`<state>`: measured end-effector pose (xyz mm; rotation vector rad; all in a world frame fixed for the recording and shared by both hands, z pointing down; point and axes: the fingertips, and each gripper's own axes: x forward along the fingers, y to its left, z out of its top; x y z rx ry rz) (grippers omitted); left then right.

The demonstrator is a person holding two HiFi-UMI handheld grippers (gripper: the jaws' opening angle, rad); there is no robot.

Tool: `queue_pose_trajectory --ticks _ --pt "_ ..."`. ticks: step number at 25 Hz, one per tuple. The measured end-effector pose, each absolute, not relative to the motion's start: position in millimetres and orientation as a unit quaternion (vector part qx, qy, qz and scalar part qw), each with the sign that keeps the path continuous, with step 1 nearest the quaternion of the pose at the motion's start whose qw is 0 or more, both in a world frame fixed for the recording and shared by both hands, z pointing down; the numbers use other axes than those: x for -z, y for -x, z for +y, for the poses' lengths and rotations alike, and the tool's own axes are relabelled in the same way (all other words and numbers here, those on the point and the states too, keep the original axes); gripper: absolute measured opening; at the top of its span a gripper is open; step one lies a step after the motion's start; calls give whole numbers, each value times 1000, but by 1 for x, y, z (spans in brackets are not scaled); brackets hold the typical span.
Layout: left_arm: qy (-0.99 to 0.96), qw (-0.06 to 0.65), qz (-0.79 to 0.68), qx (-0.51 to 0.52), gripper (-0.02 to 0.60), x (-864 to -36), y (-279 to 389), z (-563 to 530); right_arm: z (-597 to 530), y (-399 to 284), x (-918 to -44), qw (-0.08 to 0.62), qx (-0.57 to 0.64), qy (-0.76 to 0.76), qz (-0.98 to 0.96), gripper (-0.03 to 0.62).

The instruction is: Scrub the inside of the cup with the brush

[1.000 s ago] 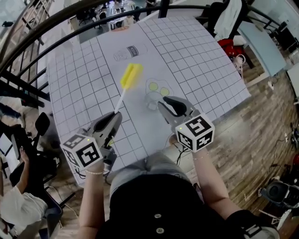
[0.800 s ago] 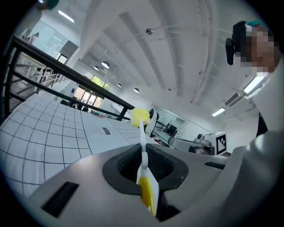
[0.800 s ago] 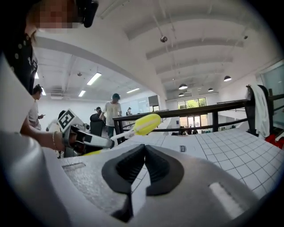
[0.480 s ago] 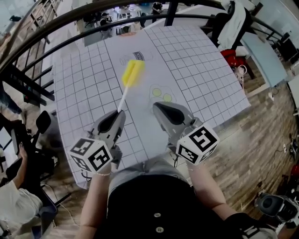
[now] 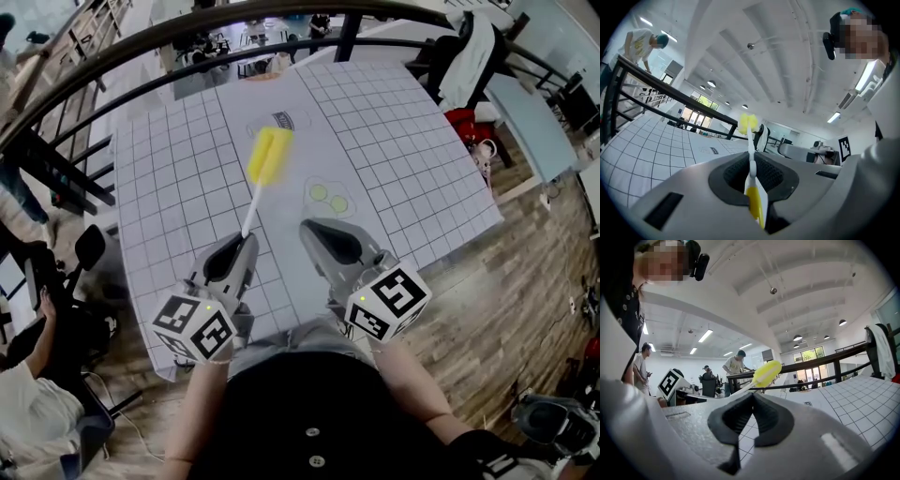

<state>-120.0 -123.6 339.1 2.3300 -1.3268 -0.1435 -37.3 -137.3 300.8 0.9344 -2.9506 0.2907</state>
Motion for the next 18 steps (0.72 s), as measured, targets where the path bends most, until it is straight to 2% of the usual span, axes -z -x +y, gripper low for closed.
queue_pose_trajectory --ticks 5,18 --pt "-845 203 -494 16 44 -345 117 -123 -140 37 -312 26 -96 -325 -941 -2" --pt "-846 205 -492 -1 44 -350 113 -120 -134 41 -326 51 -103 -314 -943 -2"
